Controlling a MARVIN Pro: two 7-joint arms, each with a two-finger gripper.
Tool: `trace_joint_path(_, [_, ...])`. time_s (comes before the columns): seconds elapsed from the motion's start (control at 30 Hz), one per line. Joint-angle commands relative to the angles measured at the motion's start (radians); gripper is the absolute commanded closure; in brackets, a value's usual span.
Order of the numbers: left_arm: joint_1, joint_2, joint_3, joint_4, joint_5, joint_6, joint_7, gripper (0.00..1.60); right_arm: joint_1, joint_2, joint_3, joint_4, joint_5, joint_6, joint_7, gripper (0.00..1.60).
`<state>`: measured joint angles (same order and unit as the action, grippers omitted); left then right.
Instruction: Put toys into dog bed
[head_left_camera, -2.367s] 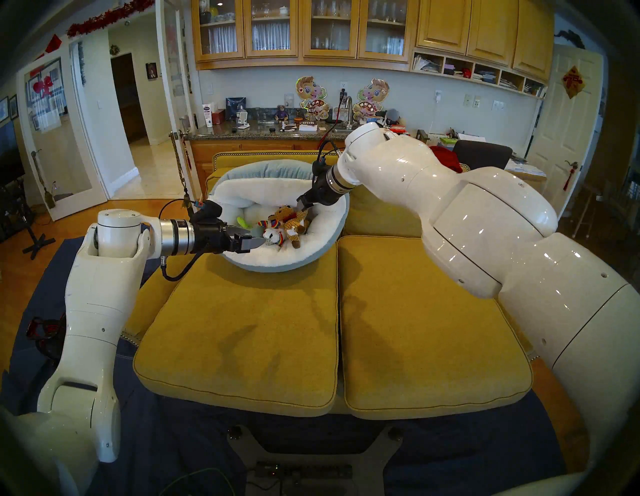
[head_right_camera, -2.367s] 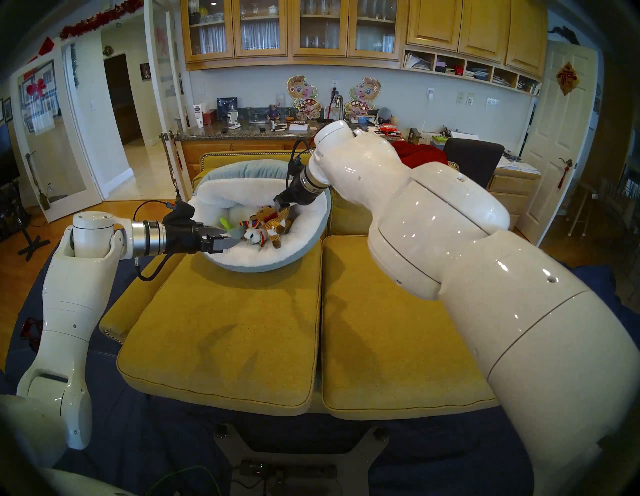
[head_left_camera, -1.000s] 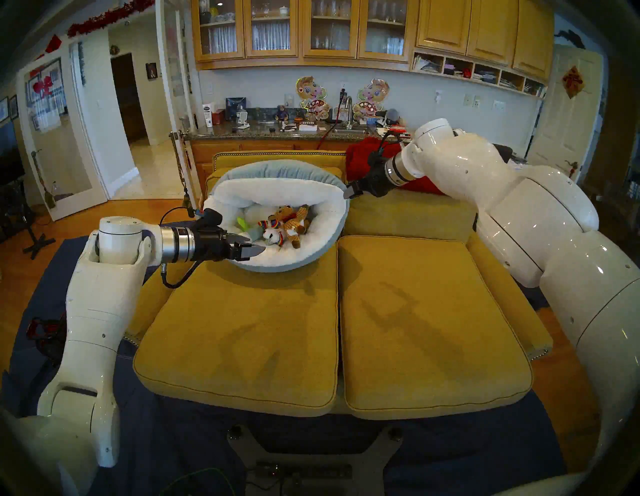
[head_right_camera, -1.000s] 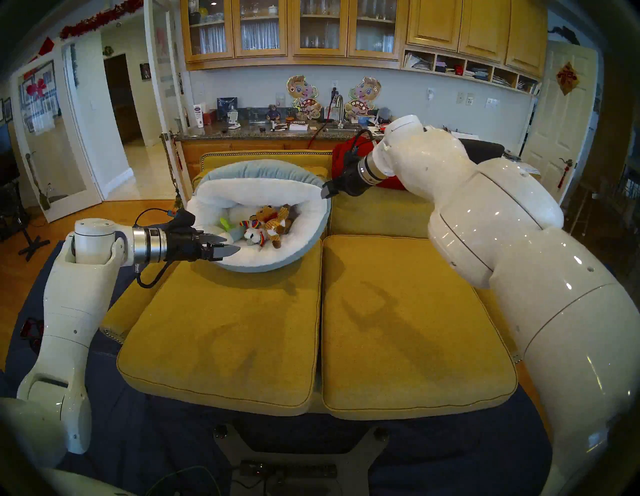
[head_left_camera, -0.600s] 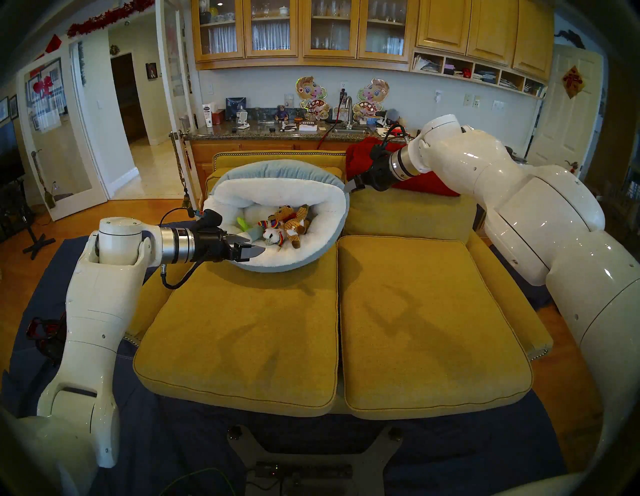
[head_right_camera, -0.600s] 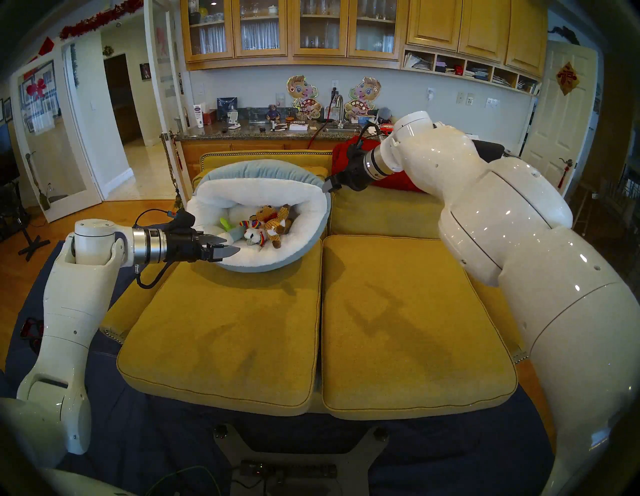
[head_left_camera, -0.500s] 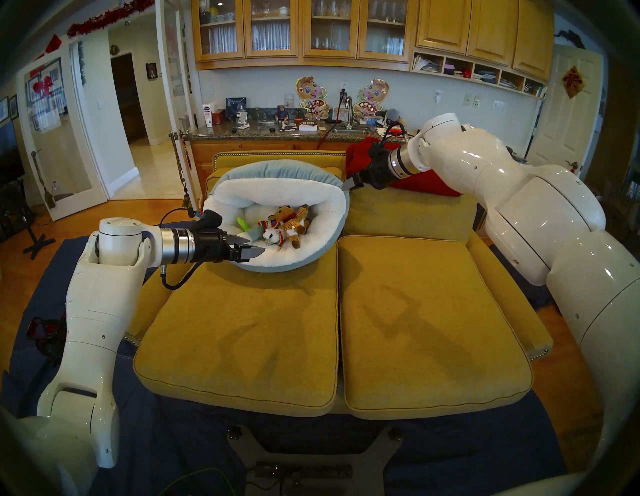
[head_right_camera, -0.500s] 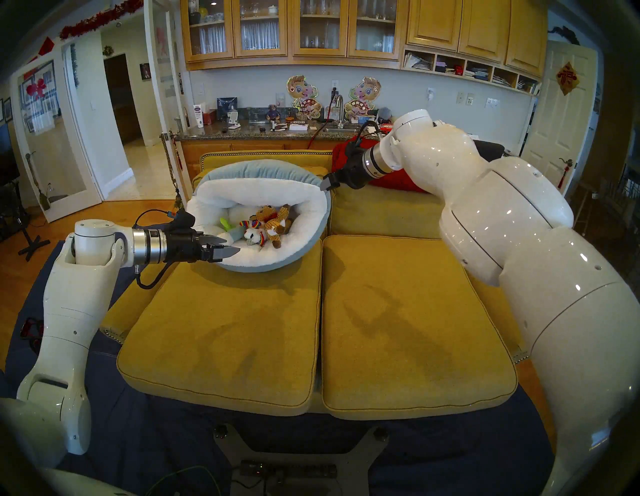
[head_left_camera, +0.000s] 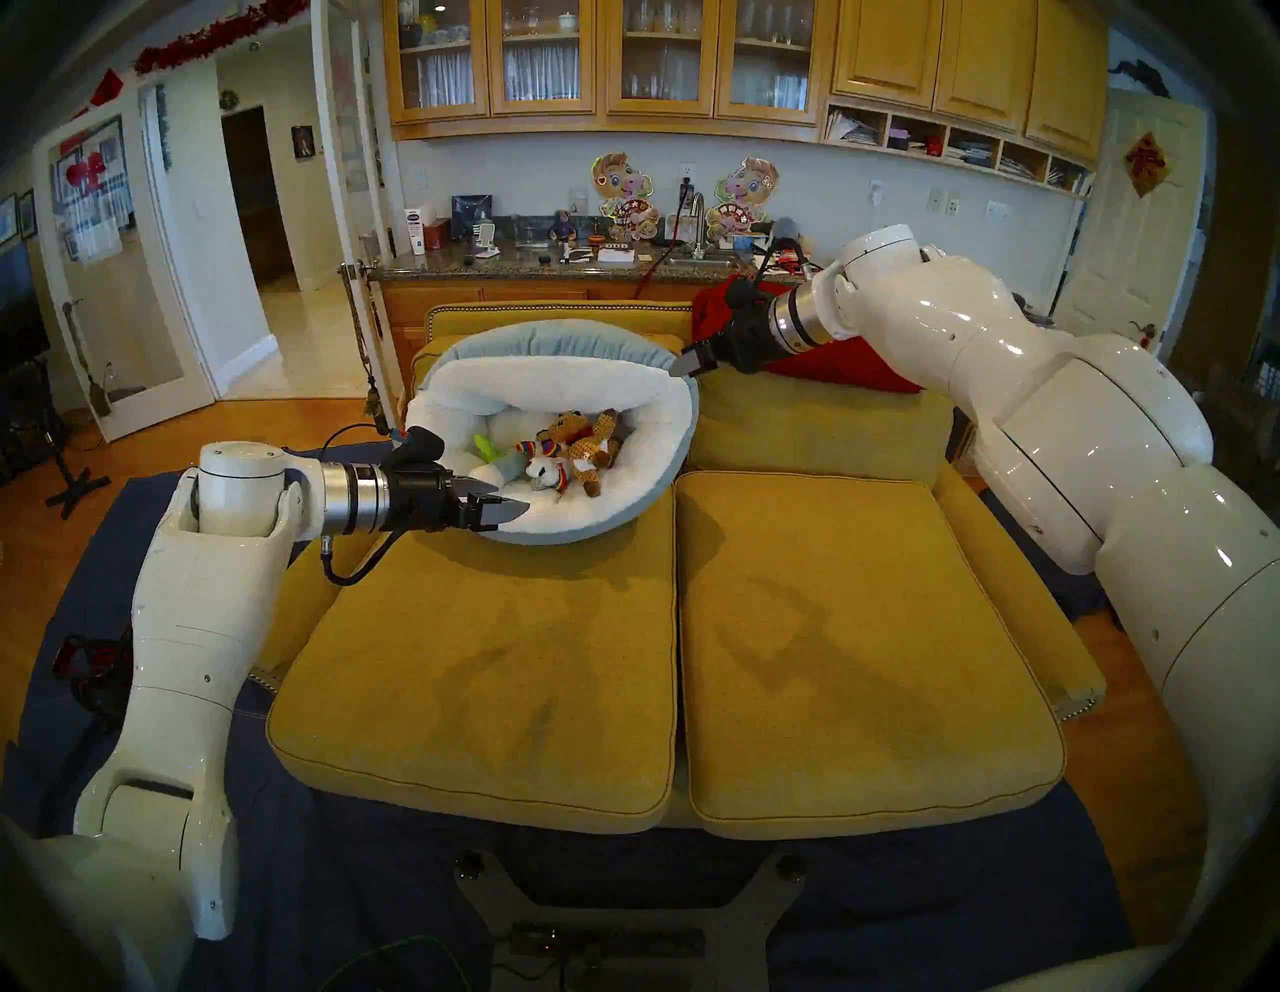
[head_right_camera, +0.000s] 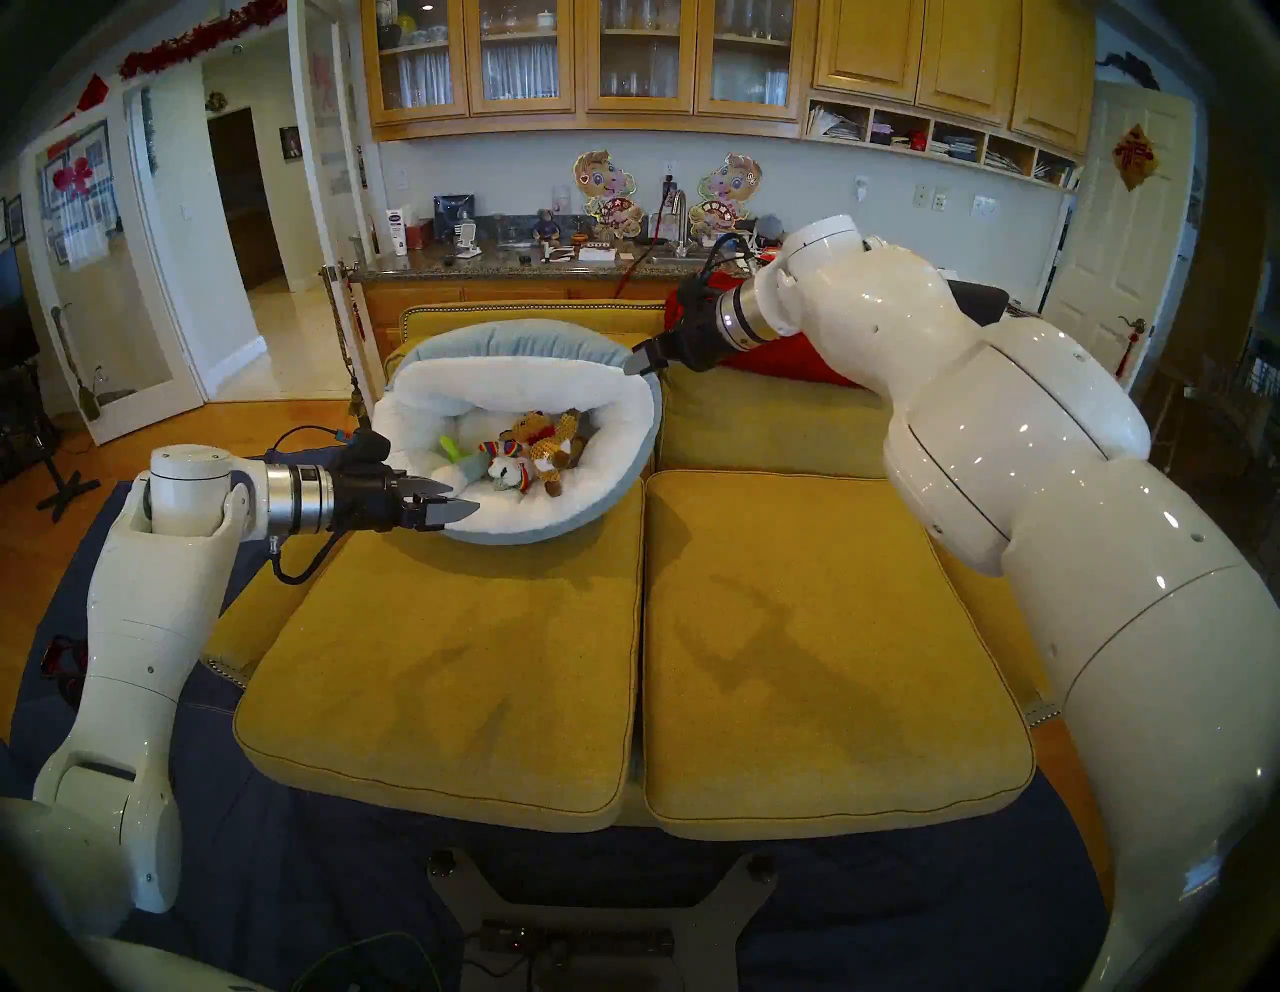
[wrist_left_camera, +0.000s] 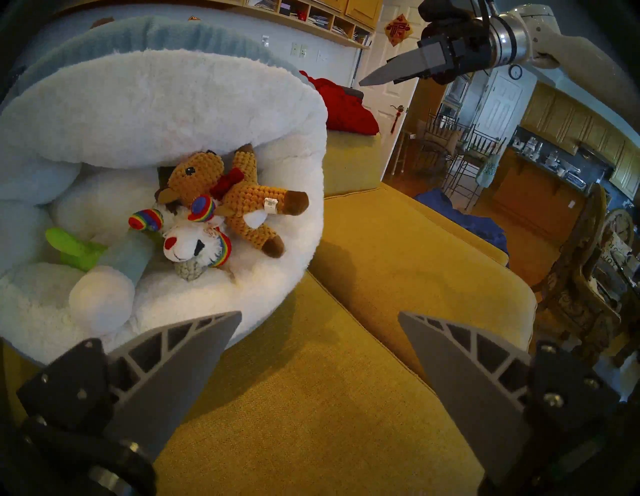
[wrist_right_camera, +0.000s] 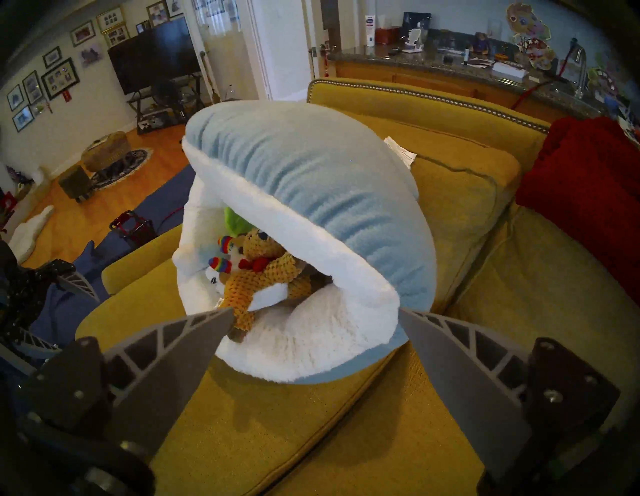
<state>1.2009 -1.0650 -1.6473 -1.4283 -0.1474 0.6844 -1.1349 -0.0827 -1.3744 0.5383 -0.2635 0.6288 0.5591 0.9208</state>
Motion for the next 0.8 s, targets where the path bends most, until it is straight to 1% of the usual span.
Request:
trace_joint_path(0.0, [-0.023, 0.001, -0.006, -0.015, -0.004, -0.004, -0.001, 0.00, -0.009, 0.028, 0.006, -0.014, 0.005, -0.028, 0.024, 0.00])
trace_joint_path(0.47, [-0.013, 0.003, -0.006, -0.011, -0.002, -0.005, -0.001, 0.00, -0.093, 0.084, 0.006, -0.006, 0.006, -0.075, 0.064, 0.00])
trace_joint_path(0.77, [-0.010, 0.004, -0.006, -0.011, -0.001, -0.006, -0.001, 0.00, -0.145, 0.105, 0.004, -0.009, 0.005, -0.105, 0.087, 0.00])
